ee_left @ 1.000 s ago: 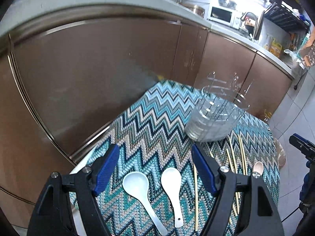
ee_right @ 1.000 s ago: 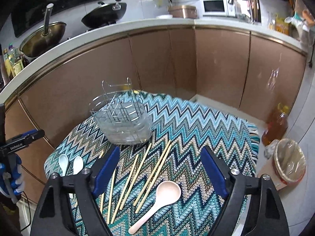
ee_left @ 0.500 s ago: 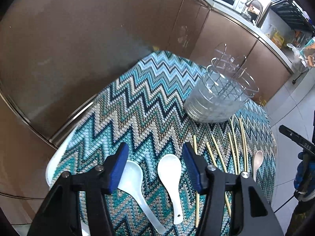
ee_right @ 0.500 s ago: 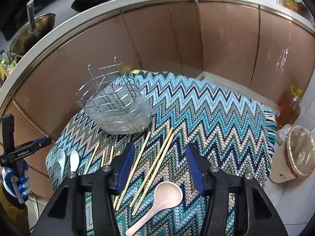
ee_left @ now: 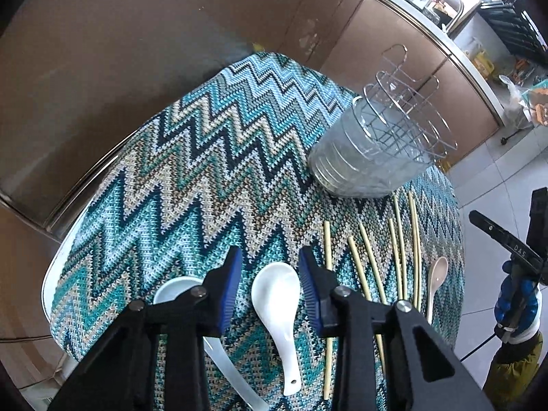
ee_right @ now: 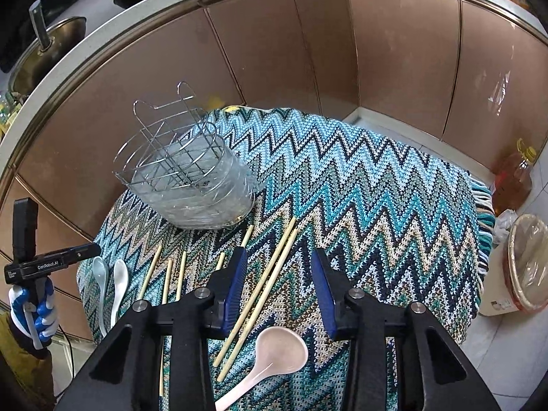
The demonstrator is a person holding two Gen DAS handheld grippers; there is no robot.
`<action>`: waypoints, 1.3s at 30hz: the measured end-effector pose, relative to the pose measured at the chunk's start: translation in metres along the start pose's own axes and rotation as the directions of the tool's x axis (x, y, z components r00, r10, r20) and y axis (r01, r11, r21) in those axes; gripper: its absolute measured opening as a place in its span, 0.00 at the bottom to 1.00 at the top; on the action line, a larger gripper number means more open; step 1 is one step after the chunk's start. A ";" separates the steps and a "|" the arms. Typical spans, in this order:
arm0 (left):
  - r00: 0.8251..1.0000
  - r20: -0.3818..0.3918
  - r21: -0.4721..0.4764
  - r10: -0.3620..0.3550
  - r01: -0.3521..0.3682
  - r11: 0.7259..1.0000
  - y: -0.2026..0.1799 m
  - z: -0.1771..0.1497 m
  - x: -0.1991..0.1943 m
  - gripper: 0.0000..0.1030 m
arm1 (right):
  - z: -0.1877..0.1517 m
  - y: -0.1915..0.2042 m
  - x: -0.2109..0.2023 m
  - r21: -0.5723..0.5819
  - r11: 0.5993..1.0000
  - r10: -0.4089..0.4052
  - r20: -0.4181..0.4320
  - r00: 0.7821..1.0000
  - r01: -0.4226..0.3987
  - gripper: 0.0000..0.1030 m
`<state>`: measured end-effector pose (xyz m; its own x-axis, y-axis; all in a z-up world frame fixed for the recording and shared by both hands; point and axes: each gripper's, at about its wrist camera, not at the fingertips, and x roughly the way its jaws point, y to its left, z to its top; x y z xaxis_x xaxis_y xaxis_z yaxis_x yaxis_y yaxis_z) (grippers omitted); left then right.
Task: Organize utensils
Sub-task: 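Lower the right tool toward the bamboo chopsticks on the cloth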
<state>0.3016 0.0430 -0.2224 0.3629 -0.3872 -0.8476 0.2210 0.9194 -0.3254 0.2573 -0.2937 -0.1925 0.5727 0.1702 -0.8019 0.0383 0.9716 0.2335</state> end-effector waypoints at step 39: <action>0.981 -0.183 0.109 -0.059 0.080 0.991 -0.054 0.014 0.072 0.22 | 0.001 -0.009 0.022 -0.036 0.999 0.018 -0.052 0.998 -0.020 0.33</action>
<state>0.3284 -0.0355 -0.2602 0.1772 -0.4217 -0.8893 0.3469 0.8723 -0.3446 0.2702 -0.2986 -0.2113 0.5302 0.1964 -0.8248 -0.0029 0.9732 0.2298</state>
